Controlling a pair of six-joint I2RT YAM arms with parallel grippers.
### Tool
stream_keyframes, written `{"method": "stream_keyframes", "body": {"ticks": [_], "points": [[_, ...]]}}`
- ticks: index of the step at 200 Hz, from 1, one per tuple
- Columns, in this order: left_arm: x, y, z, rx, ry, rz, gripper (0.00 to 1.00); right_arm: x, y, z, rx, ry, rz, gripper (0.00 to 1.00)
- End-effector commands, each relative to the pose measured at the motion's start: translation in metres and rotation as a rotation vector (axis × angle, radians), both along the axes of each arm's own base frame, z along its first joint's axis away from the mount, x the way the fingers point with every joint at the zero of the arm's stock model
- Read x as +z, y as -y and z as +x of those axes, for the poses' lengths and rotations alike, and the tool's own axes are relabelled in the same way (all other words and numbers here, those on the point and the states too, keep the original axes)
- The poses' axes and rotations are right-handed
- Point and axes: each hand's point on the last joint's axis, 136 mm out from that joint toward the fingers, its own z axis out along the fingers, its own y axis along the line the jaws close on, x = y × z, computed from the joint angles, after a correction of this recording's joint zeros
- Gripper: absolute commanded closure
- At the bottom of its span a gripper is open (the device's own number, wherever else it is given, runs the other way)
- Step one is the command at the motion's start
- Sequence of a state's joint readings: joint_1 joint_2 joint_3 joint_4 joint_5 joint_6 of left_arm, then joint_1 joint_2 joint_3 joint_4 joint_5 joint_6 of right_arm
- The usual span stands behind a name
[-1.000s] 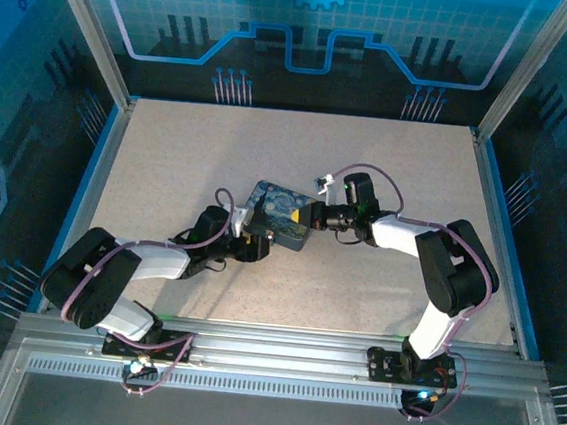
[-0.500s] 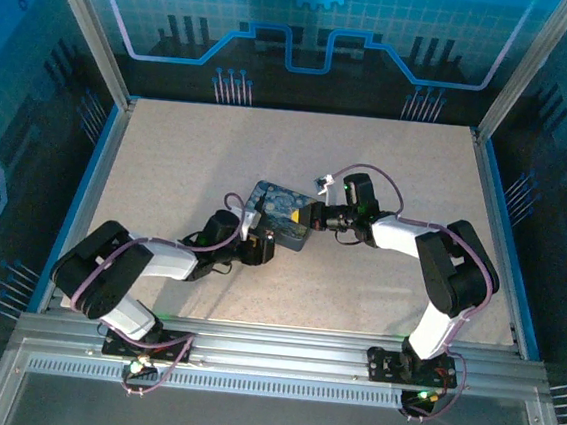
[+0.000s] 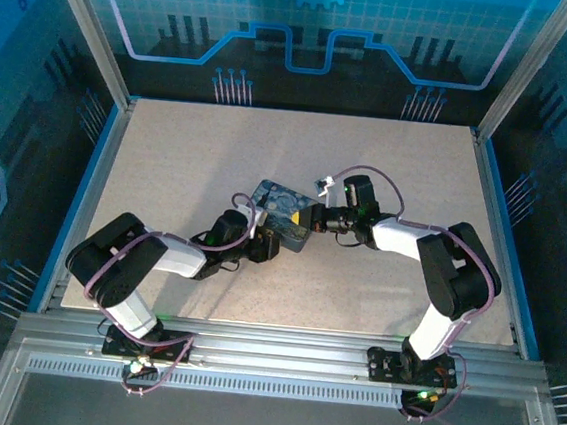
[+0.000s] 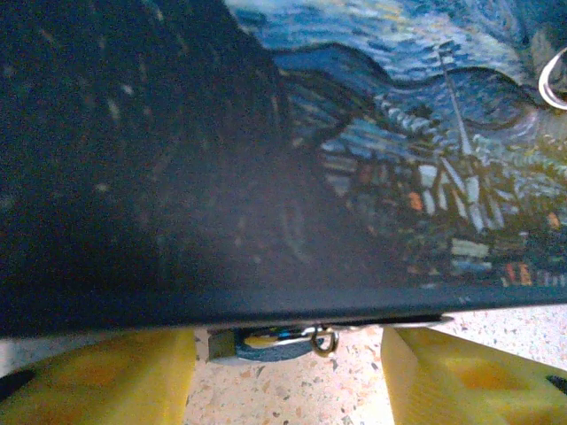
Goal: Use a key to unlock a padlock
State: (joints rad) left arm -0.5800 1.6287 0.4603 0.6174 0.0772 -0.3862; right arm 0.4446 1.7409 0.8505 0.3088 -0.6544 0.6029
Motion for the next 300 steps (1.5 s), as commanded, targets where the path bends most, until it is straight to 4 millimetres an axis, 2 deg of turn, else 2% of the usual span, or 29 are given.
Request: {"method": "stream_keyframes", "body": {"ticks": [1,53,98,182,233,261,300], "points": [[0.001,0.018,-0.001,-0.042,0.003,-0.027,0.43,-0.035,0.004,-0.026,0.004,-0.127,-0.081,0.99],[0.001,0.021,-0.001,-0.029,0.005,-0.041,0.52,-0.035,0.001,-0.027,0.007,-0.127,-0.081,0.99],[0.003,0.02,0.001,-0.011,0.008,-0.048,0.65,-0.035,0.0,-0.027,0.007,-0.125,-0.083,0.99],[0.003,0.019,0.003,0.007,0.001,-0.056,0.67,-0.034,-0.004,-0.028,0.014,-0.126,-0.083,0.99],[0.009,0.02,0.003,0.007,0.003,-0.071,0.78,-0.03,-0.005,-0.027,0.013,-0.106,-0.081,0.99],[0.013,0.021,0.001,0.005,-0.006,-0.082,0.8,-0.015,-0.007,-0.021,0.013,-0.049,-0.067,1.0],[0.024,0.024,-0.007,-0.001,-0.047,-0.13,0.8,0.022,-0.006,-0.012,0.02,0.083,-0.071,1.0]]}}
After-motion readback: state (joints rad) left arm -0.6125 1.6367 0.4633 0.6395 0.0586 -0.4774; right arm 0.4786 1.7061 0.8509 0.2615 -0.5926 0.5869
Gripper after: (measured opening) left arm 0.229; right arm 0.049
